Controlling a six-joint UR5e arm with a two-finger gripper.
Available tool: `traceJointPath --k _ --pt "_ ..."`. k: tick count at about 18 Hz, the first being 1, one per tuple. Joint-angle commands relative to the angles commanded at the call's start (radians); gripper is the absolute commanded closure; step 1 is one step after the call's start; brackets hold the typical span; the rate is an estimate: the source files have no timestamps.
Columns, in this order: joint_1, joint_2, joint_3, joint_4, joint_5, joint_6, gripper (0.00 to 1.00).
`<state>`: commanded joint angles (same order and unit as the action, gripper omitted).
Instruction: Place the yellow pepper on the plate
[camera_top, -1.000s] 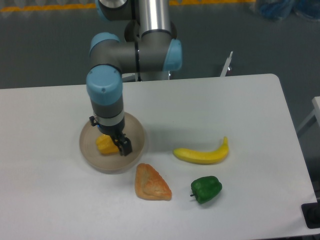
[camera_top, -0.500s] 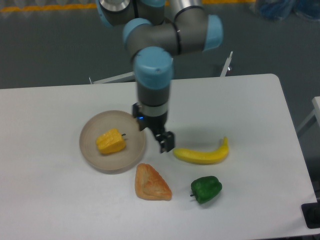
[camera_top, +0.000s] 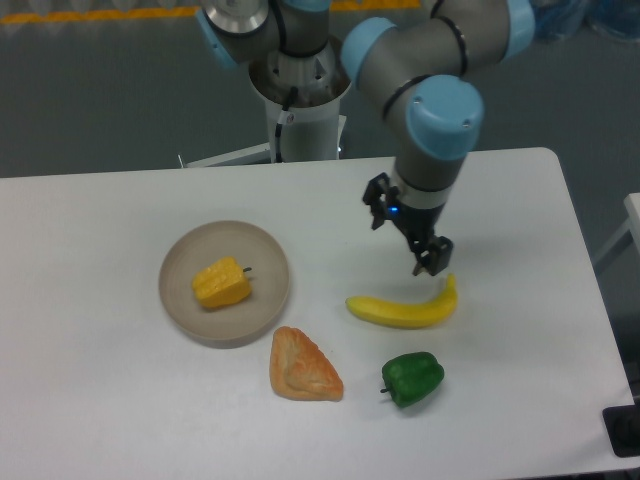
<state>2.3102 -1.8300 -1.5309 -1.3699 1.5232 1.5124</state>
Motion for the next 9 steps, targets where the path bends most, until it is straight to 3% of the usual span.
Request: traceJointPath --k 4,9 --pt "0.009 -0.040 0.011 0.038 -0.002 0.006 0.00" --pt "0.008 -0.041 0.012 0.063 -0.002 0.005 0.00"
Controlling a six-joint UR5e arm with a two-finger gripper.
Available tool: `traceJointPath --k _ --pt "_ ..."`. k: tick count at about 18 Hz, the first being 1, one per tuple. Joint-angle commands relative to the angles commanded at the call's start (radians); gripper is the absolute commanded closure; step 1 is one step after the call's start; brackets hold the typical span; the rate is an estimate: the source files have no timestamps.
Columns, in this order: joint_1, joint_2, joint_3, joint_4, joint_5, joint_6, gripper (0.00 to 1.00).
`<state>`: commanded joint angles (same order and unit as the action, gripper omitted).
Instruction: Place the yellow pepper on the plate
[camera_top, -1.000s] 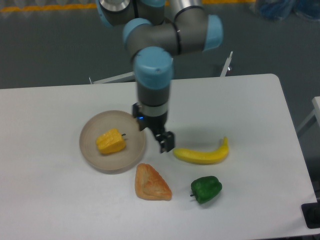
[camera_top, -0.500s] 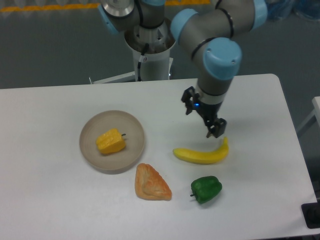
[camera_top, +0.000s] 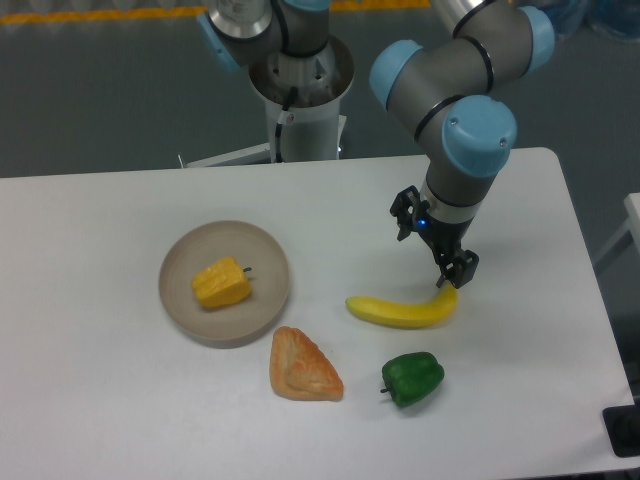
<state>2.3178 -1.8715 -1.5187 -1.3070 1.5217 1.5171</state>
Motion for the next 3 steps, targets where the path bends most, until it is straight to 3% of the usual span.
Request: traceJointPath --k 3 --pt "0.000 0.000 0.000 0.000 0.002 0.000 0.00"
